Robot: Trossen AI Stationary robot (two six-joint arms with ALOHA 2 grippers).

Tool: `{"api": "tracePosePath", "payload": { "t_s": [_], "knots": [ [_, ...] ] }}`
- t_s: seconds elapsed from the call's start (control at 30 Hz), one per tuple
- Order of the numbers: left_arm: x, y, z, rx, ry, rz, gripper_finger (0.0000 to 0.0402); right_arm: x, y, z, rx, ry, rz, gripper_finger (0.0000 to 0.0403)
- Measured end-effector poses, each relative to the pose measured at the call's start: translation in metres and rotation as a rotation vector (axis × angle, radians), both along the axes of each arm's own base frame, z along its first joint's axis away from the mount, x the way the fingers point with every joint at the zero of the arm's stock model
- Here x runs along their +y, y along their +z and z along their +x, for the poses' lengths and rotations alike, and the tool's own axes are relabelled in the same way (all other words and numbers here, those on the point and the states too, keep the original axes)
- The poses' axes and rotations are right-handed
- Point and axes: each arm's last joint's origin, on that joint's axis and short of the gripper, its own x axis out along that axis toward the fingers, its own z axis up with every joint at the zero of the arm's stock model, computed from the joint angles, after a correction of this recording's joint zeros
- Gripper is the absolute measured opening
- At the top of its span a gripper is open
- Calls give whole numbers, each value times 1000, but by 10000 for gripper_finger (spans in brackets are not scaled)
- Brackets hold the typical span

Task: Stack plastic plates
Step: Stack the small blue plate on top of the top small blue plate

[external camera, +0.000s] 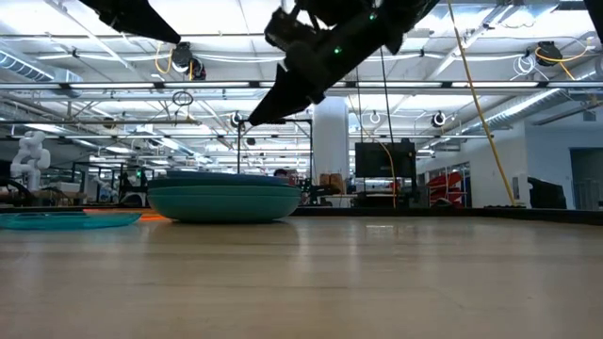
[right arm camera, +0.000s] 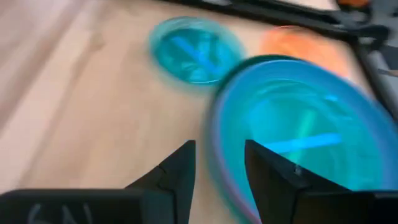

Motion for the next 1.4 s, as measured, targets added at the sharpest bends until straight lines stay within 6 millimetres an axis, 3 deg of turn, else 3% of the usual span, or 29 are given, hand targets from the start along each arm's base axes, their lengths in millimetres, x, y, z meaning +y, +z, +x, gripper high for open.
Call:
{"api": "tracePosePath", "payload": {
  "t_s": [0.2, 0.37, 0.57, 0.83, 1.03, 1.4],
  "knots": [
    [0, -3, -1, -46, 55, -118, 42, 30, 4, -23, 186, -41, -112, 132],
    [-2, -15, 0, -33, 126, -295, 42, 42, 22, -51, 287, -72, -162, 132],
    [-16, -47, 10, 131, 252, -492, 42, 41, 37, -93, 161, -59, -172, 132],
    [-44, -80, 23, 507, 160, -798, 42, 32, 47, -141, -167, -43, -210, 132],
    [-56, -105, 36, 644, 201, -766, 42, 30, 59, -157, -238, -45, -215, 132],
    [-56, -149, 53, 712, 440, -544, 42, 31, 55, -164, -174, -43, -200, 132]
  ]
}}
